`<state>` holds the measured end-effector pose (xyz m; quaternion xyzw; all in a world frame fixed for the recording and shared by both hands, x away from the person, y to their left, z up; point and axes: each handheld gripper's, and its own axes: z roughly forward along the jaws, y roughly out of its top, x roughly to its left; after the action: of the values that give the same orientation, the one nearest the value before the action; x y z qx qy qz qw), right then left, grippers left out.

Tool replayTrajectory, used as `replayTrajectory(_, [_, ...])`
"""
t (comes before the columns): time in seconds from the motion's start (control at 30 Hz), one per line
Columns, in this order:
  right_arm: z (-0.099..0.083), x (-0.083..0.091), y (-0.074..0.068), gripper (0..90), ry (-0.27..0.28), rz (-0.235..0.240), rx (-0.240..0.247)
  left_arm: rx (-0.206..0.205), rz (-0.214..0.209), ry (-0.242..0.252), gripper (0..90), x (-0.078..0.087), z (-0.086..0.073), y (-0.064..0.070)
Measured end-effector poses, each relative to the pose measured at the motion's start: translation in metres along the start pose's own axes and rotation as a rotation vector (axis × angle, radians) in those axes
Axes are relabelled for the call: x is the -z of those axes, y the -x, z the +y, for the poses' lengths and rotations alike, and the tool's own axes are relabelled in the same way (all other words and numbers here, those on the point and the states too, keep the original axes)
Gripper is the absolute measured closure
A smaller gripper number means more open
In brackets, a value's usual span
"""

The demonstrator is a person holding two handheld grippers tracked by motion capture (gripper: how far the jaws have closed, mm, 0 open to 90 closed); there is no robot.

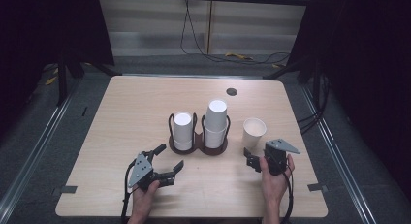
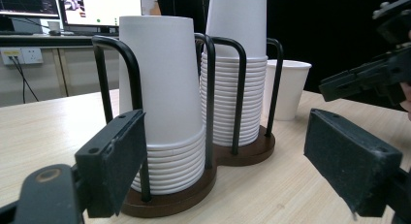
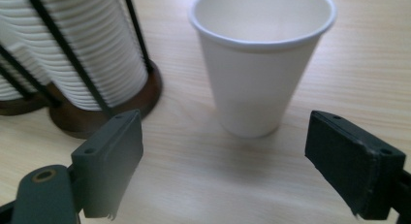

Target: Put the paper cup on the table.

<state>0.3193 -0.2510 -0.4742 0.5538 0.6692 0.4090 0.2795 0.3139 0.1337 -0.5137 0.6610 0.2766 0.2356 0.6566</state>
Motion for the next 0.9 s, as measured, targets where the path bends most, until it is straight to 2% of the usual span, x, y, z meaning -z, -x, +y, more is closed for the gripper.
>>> replayTrajectory(0.17, [-0.009,0.005,-0.015,13.4,0.124,0.050,0.015,-0.005,0.001,0.001,15.4,0.000,0.000,0.000])
replayTrajectory(0.23, [-0.010,0.005,-0.022,13.5,0.157,0.080,0.012,-0.006,0.001,-0.001,15.4,0.000,0.000,0.001])
replayTrajectory(0.33, [-0.012,0.005,-0.032,13.4,0.208,0.089,0.025,-0.004,0.004,0.000,15.4,0.000,0.000,0.000])
replayTrajectory(0.4, [-0.013,0.005,-0.039,13.4,0.239,0.106,0.026,-0.005,0.021,0.002,15.4,0.000,0.000,0.001])
replayTrajectory(0.5, [-0.014,0.004,-0.050,13.4,0.269,0.125,0.042,0.003,0.018,-0.003,15.4,0.000,0.000,0.001])
replayTrajectory(0.57, [-0.014,0.003,-0.056,13.4,0.277,0.131,0.057,-0.005,0.033,0.001,15.4,0.000,0.000,0.001])
replayTrajectory(0.6, [-0.014,0.002,-0.060,13.4,0.298,0.133,0.060,-0.008,0.032,0.001,15.4,0.000,0.000,0.001])
replayTrajectory(0.67, [-0.015,0.001,-0.065,13.4,0.303,0.154,0.055,-0.009,0.027,-0.003,15.4,-0.001,0.000,0.001])
replayTrajectory(0.77, [-0.018,0.001,-0.071,13.4,0.320,0.158,0.057,-0.012,0.030,-0.003,15.4,-0.001,0.000,0.001])
replayTrajectory(0.9, [-0.023,-0.002,-0.080,13.5,0.335,0.157,0.087,-0.006,0.038,-0.001,15.4,-0.001,0.000,0.001])
